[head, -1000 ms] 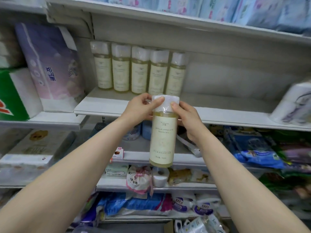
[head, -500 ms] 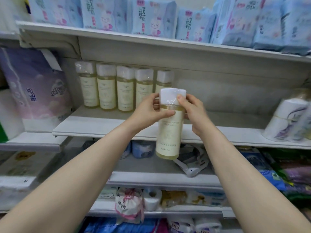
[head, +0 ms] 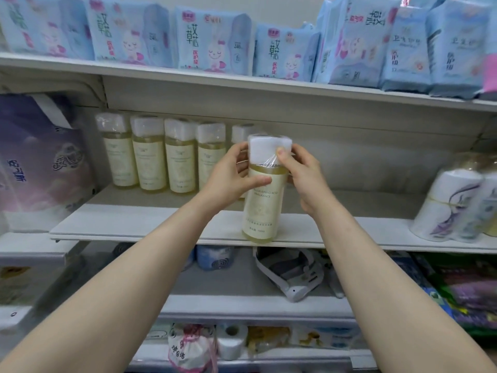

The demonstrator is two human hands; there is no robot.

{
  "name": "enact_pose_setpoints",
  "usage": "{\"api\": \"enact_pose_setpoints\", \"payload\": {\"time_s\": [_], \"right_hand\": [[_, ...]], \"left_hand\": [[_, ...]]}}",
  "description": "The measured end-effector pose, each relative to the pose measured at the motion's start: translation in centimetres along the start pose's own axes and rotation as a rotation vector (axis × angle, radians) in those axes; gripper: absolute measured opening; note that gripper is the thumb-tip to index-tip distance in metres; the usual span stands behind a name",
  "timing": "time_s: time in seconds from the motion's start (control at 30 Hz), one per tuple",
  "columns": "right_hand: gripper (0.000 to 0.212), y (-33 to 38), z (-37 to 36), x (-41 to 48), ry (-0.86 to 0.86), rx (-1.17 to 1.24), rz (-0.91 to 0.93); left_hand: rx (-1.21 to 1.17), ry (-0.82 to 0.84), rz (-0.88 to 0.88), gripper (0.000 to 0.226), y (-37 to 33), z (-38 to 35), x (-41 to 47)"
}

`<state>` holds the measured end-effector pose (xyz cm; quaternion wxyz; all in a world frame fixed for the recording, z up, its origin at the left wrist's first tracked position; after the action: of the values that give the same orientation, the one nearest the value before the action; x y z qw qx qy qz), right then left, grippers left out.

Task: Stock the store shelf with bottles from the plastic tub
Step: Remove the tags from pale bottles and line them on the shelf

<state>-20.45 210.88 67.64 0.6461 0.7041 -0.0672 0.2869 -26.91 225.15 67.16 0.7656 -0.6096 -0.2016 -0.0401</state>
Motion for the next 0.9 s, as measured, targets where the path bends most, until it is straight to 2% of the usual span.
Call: {"api": "enact_pose_setpoints", "payload": {"time_s": [0.57, 0.67, 0.8, 0.9], "right_hand": [[0.034, -5.8, 1.0, -2.9, -0.031, 0.074, -0.005], [0.032, -7.6, 1.0, -4.2, 0.019, 0.058, -0.015], [0.052, -9.5, 1.1, -5.3, 0.120, -0.017, -0.049], [0.051, -10.2, 1.4, -5.4, 0.146, -0.066, -0.071]], "left_hand": [[-0.054, -0.022, 0.010, 0.079, 5.2, -1.9, -0.7], [-0.036, -0.010, 0.043, 0.075, 7.1, -2.0, -1.4], [-0.027, -0.026, 0.088, 0.066, 9.3, -2.0, -2.1], [0.012, -0.071, 0.079, 0.059, 9.3, -1.7, -2.2]]}}
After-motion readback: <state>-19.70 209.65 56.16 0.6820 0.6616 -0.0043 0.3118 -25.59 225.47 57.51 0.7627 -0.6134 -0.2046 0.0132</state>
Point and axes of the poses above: each hand's wrist, its own x-axis towards the middle knuckle, its own z-axis out of the back of the hand, y = z × x, the point moved 9 cm from there along x, towards the middle knuckle, and after that the axes turned 6 degrees about z, right-handed, at the moved point
